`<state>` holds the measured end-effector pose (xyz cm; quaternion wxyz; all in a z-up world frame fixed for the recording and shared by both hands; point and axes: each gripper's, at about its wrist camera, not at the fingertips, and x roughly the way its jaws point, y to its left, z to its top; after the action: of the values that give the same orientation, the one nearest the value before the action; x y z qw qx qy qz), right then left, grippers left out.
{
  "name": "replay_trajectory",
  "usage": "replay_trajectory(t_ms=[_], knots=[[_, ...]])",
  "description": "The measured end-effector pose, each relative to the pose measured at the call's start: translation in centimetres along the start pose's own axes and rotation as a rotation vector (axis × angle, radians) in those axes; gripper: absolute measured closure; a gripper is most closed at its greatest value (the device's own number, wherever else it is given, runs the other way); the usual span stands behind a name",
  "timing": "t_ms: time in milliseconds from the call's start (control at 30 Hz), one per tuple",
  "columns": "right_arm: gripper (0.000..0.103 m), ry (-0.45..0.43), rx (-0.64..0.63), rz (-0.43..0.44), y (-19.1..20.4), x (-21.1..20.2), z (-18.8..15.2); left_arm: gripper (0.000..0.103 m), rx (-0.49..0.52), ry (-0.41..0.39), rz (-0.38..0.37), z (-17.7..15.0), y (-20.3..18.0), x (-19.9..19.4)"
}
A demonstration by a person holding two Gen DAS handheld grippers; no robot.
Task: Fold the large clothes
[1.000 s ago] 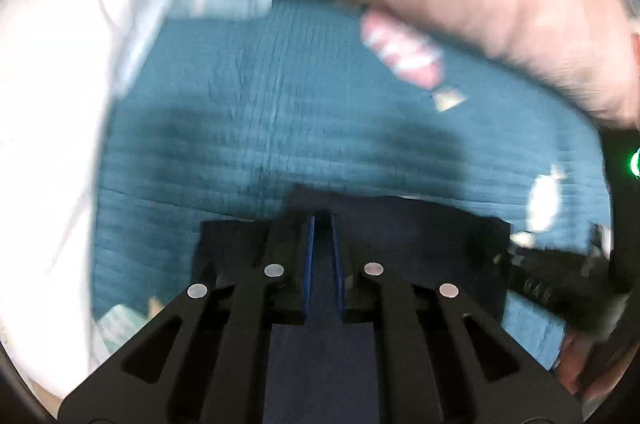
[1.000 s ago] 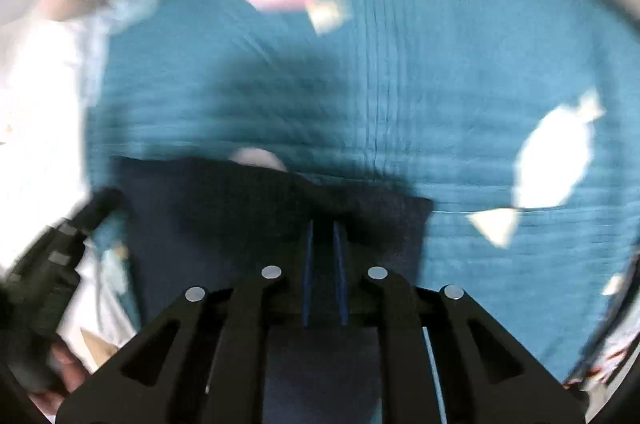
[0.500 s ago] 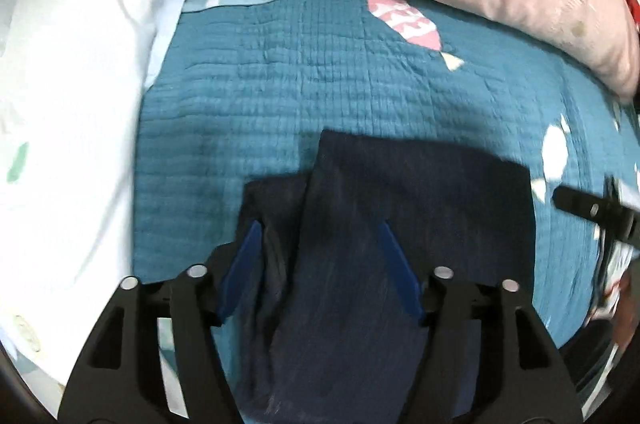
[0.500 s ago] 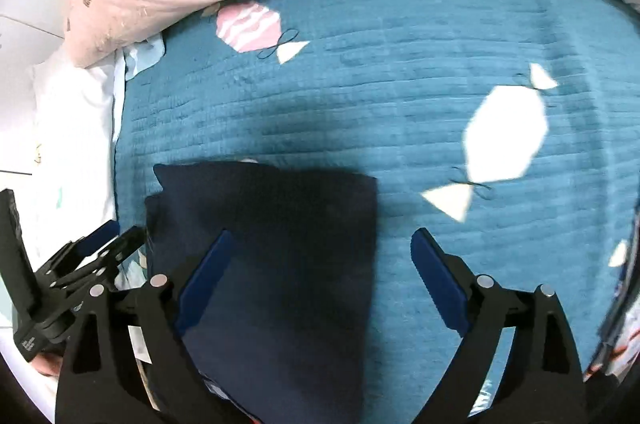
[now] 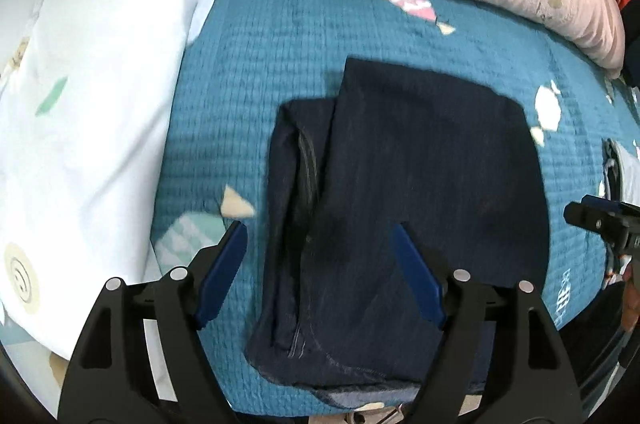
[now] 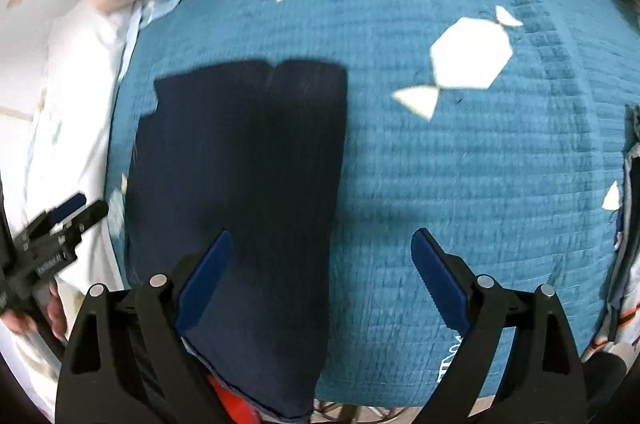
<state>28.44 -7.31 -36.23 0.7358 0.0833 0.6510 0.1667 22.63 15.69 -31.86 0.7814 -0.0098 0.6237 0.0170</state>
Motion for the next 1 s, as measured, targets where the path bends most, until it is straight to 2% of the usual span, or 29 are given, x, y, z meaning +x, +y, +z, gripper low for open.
replay_trajectory(t_ms=[133, 233, 400, 467, 533, 567, 633, 700, 767, 800, 867, 900, 967, 1000], knots=[[0.016, -0.004, -0.072, 0.023, 1.1, 2.1, -2.2, 0.027, -0.007, 0.018, -0.017, -1.9, 0.9, 1.4], [0.016, 0.003, -0.067, 0.065, 1.4, 4.1, -3.0, 0.027, -0.028, 0.032, -0.041, -2.9, 1.8, 2.5], [0.016, -0.002, 0.04, 0.188, 0.7, 6.8, -3.5, 0.022, -0.069, 0.08, -0.121, -4.6, 4.0, 5.8], [0.014, -0.009, 0.117, 0.254, 0.3, 7.6, -3.6, 0.019, -0.147, 0.078, -0.207, -5.1, 5.5, 6.4], [0.012, -0.031, 0.135, 0.25, 0.7, 7.5, -3.8, 0.015, -0.257, 0.066, -0.277, -5.7, 7.1, 7.0], [0.012, -0.043, 0.13, 0.242, 1.2, 7.5, -3.9, 0.013, -0.275, 0.053, -0.292, -5.9, 7.4, 7.1], [0.012, -0.052, 0.111, 0.212, 2.1, 7.6, -4.0, 0.008, -0.258, 0.024, -0.306, -6.3, 7.2, 7.3], [0.014, -0.066, 0.11, 0.196, 2.4, 7.5, -4.1, 0.006, -0.209, 0.006, -0.271, -6.5, 6.3, 7.3], [0.026, -0.076, 0.114, 0.211, 2.2, 7.1, -4.3, 0.006, -0.201, -0.002, -0.242, -6.7, 5.5, 7.3], [0.03, -0.063, 0.122, 0.216, 2.1, 6.8, -4.4, 0.006, -0.198, 0.008, -0.253, -6.7, 5.3, 7.3], [0.047, -0.064, 0.134, 0.232, 1.7, 5.9, -4.4, 0.008, -0.168, 0.038, -0.263, -6.3, 5.0, 7.3], [0.05, -0.066, 0.145, 0.247, 1.6, 5.4, -4.4, 0.01, -0.156, 0.055, -0.267, -6.2, 5.0, 7.2], [0.062, -0.082, 0.155, 0.273, 1.5, 4.3, -4.4, 0.03, -0.151, 0.084, -0.314, -6.0, 5.1, 6.8], [0.064, -0.092, 0.163, 0.285, 1.5, 3.7, -4.4, 0.035, -0.148, 0.099, -0.338, -5.9, 5.3, 6.5]])
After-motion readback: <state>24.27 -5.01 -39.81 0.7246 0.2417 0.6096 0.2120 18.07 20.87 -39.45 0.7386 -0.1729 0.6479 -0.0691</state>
